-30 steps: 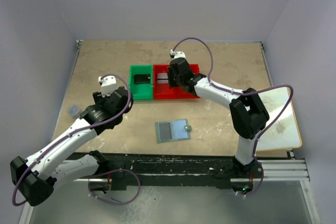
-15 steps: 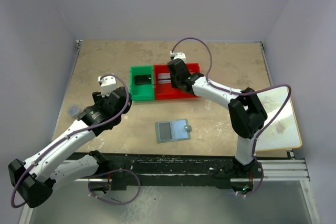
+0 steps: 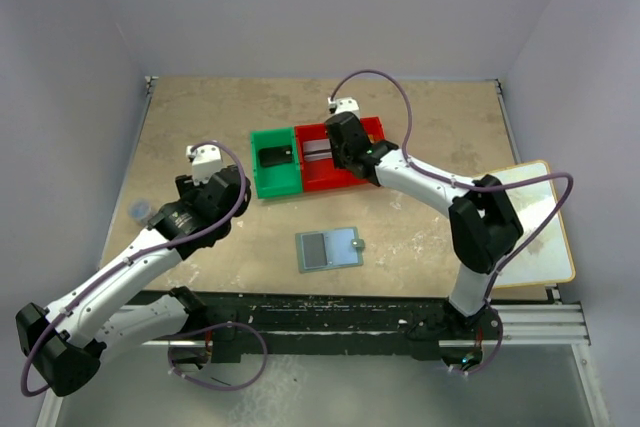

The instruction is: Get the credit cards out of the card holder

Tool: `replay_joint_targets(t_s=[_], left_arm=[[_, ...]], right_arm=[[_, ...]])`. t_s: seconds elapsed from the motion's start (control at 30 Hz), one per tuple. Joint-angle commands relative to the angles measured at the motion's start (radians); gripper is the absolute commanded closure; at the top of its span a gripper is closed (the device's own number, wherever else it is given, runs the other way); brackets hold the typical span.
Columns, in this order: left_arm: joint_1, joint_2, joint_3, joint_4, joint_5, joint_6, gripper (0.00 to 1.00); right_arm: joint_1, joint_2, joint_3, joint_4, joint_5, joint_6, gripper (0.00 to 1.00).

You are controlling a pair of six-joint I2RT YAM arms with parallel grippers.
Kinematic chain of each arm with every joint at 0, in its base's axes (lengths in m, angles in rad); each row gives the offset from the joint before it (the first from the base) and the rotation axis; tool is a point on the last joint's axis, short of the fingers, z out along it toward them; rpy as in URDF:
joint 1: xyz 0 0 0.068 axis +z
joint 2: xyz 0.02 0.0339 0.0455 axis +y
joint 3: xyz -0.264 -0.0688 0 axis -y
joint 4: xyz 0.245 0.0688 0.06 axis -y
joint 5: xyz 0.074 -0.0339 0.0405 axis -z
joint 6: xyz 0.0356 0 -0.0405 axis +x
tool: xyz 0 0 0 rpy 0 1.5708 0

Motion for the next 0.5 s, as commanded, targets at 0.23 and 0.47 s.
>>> replay_joint_targets(t_s=[0.23, 0.47], left_arm=[[0.003, -0.165, 0.027, -0.012, -0.131, -0.036, 0.28], [0.003, -0.225, 0.024, -0.023, -0.167, -0.055, 0.28]], right_arm=[[0.045, -0.096, -0.051, 0.441, -0.294, -0.325, 1.0], [0.154, 0.009, -0.028, 0.656, -0.369, -0.687, 1.0]])
